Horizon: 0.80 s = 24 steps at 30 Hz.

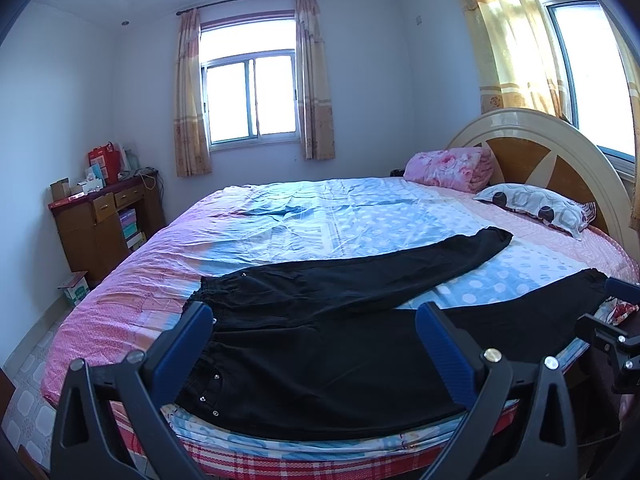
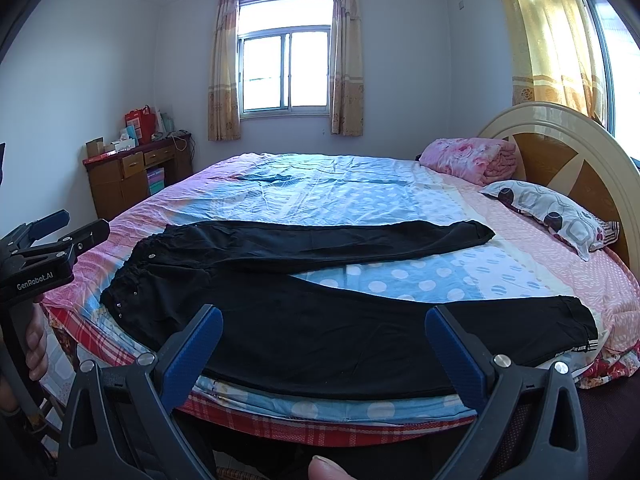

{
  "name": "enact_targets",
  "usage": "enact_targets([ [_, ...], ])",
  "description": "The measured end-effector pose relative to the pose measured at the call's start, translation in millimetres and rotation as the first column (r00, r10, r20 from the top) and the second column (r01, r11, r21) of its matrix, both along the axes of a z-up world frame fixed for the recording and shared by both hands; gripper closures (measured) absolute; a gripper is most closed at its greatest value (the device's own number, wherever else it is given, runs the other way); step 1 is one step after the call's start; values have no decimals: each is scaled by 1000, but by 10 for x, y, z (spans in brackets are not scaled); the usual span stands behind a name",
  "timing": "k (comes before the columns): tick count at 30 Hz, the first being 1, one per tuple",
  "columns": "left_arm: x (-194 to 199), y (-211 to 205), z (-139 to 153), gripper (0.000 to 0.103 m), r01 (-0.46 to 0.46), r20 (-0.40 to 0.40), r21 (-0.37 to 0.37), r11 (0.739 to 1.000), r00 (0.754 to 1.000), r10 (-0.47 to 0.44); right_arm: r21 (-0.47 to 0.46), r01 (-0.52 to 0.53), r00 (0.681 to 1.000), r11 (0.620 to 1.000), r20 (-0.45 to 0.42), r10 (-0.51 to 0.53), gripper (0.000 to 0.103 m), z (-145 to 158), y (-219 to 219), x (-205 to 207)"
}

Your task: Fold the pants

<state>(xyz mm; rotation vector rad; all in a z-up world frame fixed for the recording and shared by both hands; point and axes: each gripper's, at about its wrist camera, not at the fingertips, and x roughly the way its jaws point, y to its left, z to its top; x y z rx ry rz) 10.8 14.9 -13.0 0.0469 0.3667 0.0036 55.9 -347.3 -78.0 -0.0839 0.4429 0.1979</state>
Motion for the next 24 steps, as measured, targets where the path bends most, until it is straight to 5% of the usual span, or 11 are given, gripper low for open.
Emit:
enact_targets([
  [24,258,109,-224,0,-36,-40,22,999,999,37,-25,7,1000,1000,-24,-7,1,-129,8,121],
])
